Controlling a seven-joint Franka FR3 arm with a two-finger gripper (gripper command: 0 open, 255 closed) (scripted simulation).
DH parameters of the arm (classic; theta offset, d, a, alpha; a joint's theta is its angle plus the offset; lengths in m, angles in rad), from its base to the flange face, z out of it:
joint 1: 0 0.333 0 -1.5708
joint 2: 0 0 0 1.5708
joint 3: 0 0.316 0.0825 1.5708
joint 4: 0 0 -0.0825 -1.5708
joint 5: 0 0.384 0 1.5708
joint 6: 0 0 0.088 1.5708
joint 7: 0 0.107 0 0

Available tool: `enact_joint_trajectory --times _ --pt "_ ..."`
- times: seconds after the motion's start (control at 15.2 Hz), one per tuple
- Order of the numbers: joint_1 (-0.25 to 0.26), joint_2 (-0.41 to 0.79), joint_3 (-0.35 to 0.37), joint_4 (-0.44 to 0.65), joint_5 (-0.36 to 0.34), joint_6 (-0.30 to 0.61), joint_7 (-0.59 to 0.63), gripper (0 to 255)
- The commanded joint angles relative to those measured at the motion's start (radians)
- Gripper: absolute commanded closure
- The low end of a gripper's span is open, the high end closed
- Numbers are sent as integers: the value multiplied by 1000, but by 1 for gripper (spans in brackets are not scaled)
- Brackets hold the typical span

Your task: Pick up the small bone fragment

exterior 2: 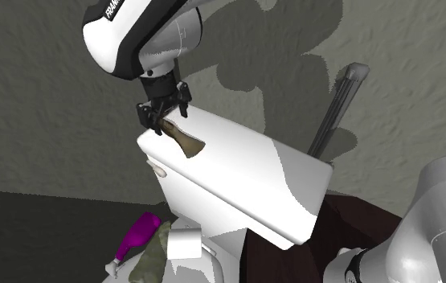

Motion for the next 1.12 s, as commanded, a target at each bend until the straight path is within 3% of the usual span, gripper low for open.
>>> enact_joint_trajectory --times 0.0,0.46,0.53,1.06 --pt "-5 17 -2 -2 6 18 -5 0" --pt "-10 61 4 -26 24 83 -16 0" --pt "-11 63 5 -23 25 83 -17 255" --pt "-11 64 5 -22 25 82 -17 255"
